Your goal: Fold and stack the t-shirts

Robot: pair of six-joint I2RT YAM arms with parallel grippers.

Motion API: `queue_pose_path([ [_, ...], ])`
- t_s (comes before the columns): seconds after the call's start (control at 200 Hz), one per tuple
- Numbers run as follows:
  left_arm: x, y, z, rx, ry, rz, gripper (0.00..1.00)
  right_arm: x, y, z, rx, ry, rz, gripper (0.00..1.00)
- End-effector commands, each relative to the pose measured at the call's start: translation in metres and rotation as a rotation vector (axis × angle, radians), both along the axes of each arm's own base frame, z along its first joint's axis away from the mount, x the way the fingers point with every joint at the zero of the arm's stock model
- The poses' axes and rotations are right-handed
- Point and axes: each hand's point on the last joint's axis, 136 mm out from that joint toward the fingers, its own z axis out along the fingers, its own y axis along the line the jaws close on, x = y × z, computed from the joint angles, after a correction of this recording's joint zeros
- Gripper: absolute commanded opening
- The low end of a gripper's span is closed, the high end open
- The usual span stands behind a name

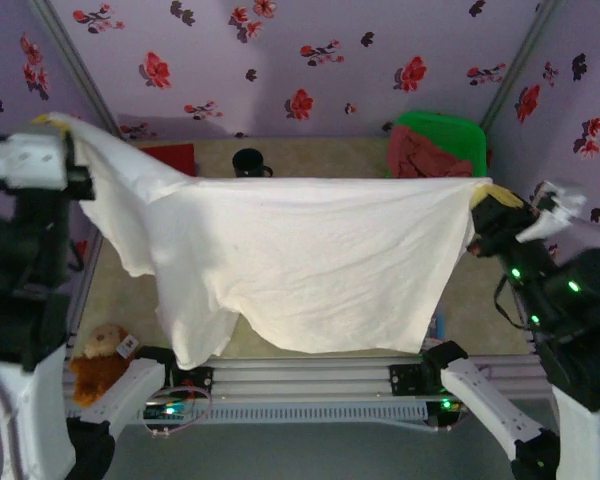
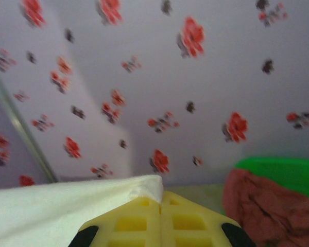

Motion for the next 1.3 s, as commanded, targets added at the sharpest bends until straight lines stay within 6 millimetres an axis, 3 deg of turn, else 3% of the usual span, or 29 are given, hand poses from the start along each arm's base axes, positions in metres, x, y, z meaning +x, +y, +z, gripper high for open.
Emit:
queue_pose_path([
  [0.0,0.087,-0.001,-0.091,0.115,0.273,0.095,0.00,0.065,0.001,-0.063,-0.080,0.204,-0.140,0.00],
  [0.125,0.152,-0.004,-0.190,0.158,0.521,0.125,0.00,0.129,0.025,-0.148,-0.174,0.408,-0.150,0.00],
  [0.285,0.216,-0.007,-0.308,0.145,0.815,0.136,0.00,0.189,0.049,-0.245,-0.310,0.644,-0.144,0.00],
  [0.37,0.239,-0.011,-0.355,0.152,0.931,0.131,0.00,0.212,0.059,-0.280,-0.366,0.733,-0.128,0.00],
  [0.505,0.267,-0.018,-0.408,0.139,1.035,0.129,0.00,0.239,0.067,-0.318,-0.445,0.822,-0.127,0.00],
  [0.645,0.288,-0.021,-0.438,0.150,1.105,0.134,0.00,0.262,0.074,-0.347,-0.505,0.882,-0.126,0.00],
  [0.8,0.310,-0.023,-0.459,0.169,1.161,0.138,0.00,0.284,0.077,-0.364,-0.549,0.901,-0.143,0.00],
  [0.91,0.326,-0.019,-0.459,0.165,1.154,0.180,0.00,0.297,0.069,-0.366,-0.585,0.896,-0.211,0.00],
  [1.27,0.368,-0.016,-0.452,0.202,1.125,0.225,0.00,0.339,0.071,-0.365,-0.607,0.879,-0.248,0.01],
  [1.295,0.369,-0.016,-0.451,0.197,1.122,0.229,0.11,0.341,0.070,-0.365,-0.614,0.882,-0.251,0.07],
])
